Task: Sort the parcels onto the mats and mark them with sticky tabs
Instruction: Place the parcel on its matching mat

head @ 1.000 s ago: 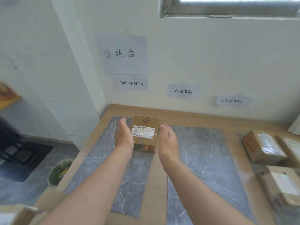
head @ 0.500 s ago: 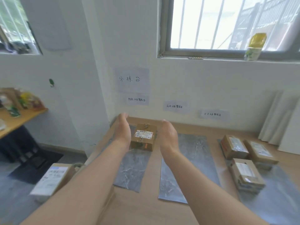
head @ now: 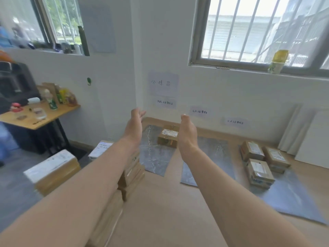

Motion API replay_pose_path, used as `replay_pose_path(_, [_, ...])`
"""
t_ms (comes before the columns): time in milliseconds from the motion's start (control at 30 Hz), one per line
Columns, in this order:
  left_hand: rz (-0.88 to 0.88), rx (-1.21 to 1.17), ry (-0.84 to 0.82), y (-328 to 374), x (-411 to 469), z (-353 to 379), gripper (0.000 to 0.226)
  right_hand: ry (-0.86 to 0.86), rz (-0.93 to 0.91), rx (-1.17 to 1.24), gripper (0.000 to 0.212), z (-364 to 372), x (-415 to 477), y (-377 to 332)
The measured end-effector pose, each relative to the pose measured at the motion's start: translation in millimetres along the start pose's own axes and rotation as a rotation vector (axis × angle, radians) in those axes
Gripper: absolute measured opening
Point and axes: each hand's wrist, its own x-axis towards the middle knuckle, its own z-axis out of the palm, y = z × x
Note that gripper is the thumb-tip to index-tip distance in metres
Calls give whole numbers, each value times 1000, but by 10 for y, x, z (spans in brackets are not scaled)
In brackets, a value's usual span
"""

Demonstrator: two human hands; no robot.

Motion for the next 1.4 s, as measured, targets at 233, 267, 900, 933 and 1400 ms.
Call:
replay_pose_path(233, [-4, 21, -123, -26, -647, -886, 60, 39, -9, 29, 36, 520, -1016, 99])
replay_pose_path(267, [-5, 29, -135, -16, -737, -1014, 60, 44, 0, 31, 39, 608, -1134, 130])
replay_pose_path(900, [-93, 30, 21, -98, -1119, -2681, 60, -78, 24, -92, 48, 1797, -1982, 599])
replay_pose_path(933, [-112, 31, 14, -159, -1123, -2710, 59, -77, 39, -101, 52, 1835, -1986, 668])
replay_pose_path(1400, [-316, 163, -82, -1568, -1120, -2693, 62, -87, 247, -171, 38, 2053, -1971, 1960])
